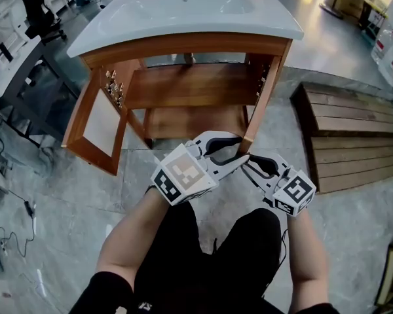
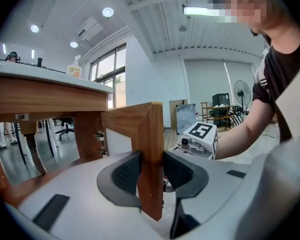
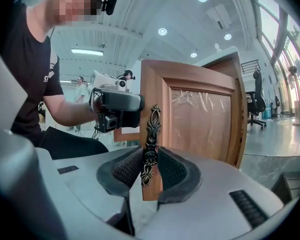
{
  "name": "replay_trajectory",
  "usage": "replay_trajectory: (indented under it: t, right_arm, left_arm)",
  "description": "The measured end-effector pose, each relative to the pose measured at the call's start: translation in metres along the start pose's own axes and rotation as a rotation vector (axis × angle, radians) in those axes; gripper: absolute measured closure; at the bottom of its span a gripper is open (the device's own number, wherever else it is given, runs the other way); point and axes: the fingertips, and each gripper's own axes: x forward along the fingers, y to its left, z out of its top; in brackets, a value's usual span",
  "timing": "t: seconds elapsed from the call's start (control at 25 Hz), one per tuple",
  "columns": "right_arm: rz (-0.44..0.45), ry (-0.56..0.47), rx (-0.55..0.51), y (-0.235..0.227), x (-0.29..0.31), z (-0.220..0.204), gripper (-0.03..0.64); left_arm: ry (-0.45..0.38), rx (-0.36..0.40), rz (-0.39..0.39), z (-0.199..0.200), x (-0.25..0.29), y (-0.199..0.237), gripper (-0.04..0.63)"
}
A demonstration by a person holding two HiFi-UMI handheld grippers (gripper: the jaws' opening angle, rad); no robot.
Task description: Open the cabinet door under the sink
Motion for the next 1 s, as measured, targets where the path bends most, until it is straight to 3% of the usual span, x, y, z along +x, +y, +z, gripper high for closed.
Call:
replay_trajectory:
  t: [0.56, 0.76, 1.0]
  right_arm:
    - [-0.068, -0.006, 0.024, -0.026, -0.063, -0.019, 0.497]
    - [-0.091, 0.006, 0.015, -0.032, -0.077, -0.020, 0.497]
    - [-0.175, -0.009, 0.064, -0.047, -0.105, -0.029, 0.506]
  left_arm:
    - [0.003, 0.043, -0.169, 0.005, 0.045, -0.033, 0.463]
    - [0.041, 0.058, -0.175, -0.006, 0.054, -0.038, 0.474]
    - [0.073, 0.020, -0.120, -0.022, 0.064, -0.026, 0.486]
